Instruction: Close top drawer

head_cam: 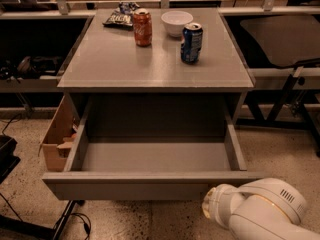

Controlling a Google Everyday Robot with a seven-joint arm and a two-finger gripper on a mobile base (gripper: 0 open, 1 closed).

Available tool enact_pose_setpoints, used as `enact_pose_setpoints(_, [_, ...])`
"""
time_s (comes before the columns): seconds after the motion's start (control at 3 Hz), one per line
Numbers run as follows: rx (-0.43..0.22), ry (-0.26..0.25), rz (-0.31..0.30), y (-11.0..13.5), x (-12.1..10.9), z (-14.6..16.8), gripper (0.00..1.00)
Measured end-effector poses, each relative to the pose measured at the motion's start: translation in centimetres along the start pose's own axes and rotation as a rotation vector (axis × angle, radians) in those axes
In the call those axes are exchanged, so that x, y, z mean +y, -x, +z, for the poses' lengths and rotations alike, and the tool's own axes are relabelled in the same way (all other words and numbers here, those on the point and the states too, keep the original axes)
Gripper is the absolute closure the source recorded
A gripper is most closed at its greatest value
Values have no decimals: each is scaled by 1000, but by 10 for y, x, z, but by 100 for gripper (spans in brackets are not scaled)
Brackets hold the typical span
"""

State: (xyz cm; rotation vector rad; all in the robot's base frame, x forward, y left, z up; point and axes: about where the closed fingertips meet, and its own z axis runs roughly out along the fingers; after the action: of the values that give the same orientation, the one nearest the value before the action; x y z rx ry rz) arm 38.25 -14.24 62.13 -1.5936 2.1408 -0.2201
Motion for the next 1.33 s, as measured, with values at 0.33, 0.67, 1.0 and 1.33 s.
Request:
enact_pose_setpoints(0.33, [-30,-40,-37,8,-27,9,100])
enact_pose_setpoints(0.67, [-39,-50,-45,10,-32,10,100])
enact_pose_setpoints(1.0, [-67,-92,-88,21,-67,21,100])
enact_pose_setpoints(1.33, [-68,-94,-90,21,-67,21,100])
